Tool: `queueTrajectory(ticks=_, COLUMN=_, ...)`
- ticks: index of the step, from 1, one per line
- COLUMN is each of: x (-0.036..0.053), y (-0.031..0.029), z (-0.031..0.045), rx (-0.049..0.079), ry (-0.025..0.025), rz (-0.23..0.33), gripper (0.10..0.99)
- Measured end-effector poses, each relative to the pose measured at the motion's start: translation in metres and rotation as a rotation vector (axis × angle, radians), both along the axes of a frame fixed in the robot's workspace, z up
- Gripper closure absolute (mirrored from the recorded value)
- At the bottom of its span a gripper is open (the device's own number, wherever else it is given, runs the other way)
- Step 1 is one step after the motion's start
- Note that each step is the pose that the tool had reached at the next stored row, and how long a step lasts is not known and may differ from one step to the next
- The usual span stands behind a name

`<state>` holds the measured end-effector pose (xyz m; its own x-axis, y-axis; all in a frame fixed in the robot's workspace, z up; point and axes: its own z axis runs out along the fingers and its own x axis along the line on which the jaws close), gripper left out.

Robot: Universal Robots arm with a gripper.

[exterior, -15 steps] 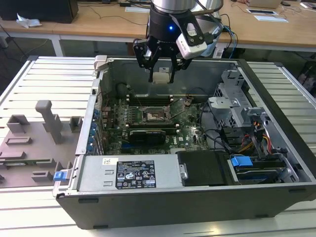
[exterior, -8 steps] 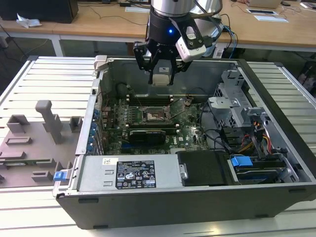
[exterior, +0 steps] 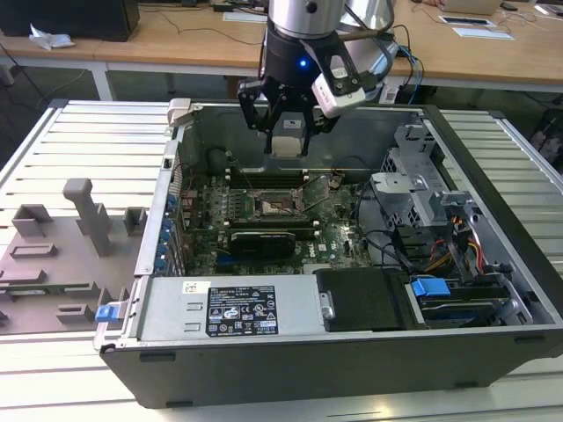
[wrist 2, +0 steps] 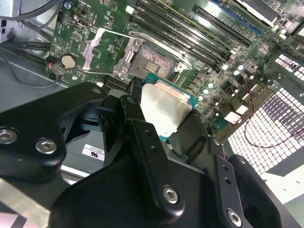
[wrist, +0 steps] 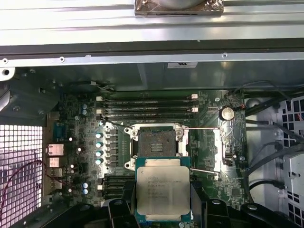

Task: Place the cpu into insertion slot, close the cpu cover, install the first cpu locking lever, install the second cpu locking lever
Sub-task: 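Place the cpu into insertion slot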

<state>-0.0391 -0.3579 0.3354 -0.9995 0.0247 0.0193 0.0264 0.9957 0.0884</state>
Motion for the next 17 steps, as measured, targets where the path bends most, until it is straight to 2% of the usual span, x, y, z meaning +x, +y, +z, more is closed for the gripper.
queueTrajectory(ticks=17, x=0.0, y=0.0, z=-0.0129, rx=0.0, ry=-0.0001, rz=0.0, gripper=0.545)
